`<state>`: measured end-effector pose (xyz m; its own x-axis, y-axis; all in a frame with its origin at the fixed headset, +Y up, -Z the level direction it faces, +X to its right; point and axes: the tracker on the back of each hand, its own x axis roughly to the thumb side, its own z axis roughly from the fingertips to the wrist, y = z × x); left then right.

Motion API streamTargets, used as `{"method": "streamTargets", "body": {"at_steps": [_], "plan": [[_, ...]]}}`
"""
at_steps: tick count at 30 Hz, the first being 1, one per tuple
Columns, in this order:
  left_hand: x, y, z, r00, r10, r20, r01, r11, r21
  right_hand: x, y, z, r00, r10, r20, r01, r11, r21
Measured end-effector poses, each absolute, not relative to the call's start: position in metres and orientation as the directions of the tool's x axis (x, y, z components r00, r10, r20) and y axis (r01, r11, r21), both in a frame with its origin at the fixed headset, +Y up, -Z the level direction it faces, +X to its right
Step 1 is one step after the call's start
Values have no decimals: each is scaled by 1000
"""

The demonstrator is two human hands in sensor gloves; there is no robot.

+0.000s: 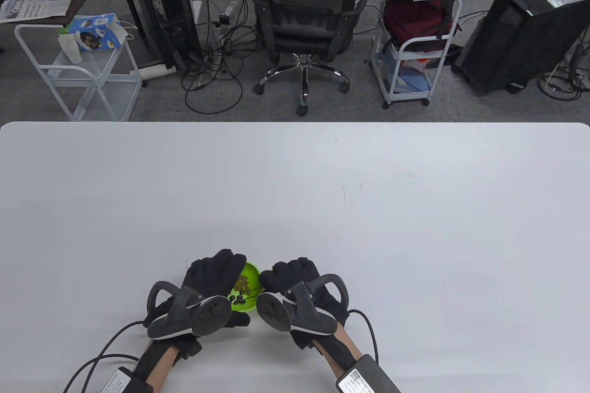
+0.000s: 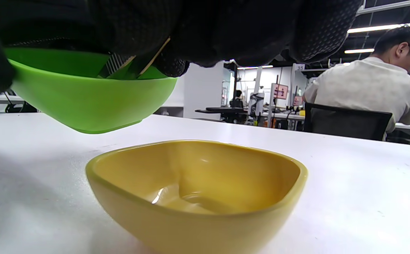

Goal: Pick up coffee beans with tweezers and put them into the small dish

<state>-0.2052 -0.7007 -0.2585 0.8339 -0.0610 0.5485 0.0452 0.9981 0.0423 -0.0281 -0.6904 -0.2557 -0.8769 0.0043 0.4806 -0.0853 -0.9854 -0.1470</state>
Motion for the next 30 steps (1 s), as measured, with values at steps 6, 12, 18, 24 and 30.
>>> {"method": "streamTargets", "body": {"at_steps": [6, 12, 18, 24, 30], "plan": [[-204, -701, -258, 831, -70, 553, 53, 998, 46, -31, -690, -255, -876, -15, 483, -68, -986, -155], [-204, -701, -258, 831, -72, 552, 58, 997, 42, -32, -690, -254, -875, -31, 483, -51, -986, -156], [-205, -701, -259, 834, -70, 548, 56, 998, 43, -34, -690, -254, -874, -49, 483, -33, -987, -159], [-205, -702, -259, 832, -70, 550, 57, 998, 41, -34, -690, -254, -874, -48, 484, -28, -988, -149], [-204, -702, -259, 832, -70, 550, 58, 998, 40, -35, -691, -254, -874, -55, 482, -17, -990, -143]]}}
